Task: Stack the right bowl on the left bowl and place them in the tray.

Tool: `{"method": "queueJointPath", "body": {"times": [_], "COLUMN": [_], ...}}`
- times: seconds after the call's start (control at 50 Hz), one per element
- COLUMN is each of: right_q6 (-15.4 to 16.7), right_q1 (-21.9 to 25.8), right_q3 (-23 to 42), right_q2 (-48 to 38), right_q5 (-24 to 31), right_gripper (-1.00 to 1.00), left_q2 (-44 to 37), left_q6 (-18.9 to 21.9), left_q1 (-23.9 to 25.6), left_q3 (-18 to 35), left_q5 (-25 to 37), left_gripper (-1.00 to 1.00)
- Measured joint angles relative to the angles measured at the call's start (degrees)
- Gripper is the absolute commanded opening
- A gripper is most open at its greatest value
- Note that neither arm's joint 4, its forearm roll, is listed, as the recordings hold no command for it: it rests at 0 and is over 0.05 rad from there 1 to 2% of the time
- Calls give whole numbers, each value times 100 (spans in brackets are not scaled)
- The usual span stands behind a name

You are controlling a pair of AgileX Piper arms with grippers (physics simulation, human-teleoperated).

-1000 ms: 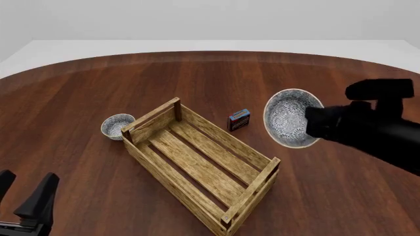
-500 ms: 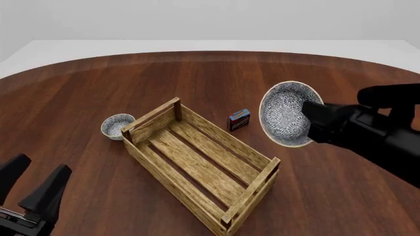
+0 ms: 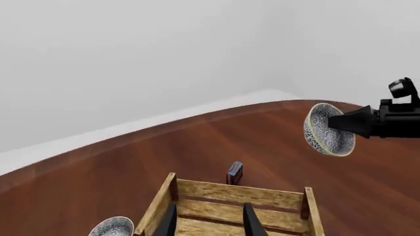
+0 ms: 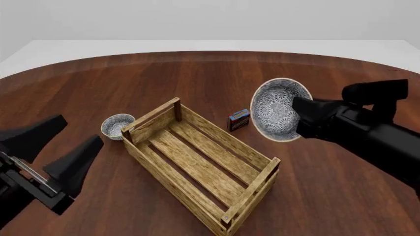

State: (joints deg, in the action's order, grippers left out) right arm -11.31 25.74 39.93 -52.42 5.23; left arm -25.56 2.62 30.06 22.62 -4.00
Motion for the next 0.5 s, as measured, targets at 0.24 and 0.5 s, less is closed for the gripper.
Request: {"method": "queueJointPath", "body": {"times": [0.24, 0.5], "right_q6": [49, 37], "right_q1": [21, 89], "right_q3": [25, 10], "right_q2": [-209, -303], "right_q5": [-123, -186], "right_gripper": [-100, -100], "left_q2": [-1240, -2240], "left_q6": [124, 129], "left_q1": [628, 1050], "left_q3": [472, 881], "left_q5": [-535, -927], "left_gripper": [100, 100]}}
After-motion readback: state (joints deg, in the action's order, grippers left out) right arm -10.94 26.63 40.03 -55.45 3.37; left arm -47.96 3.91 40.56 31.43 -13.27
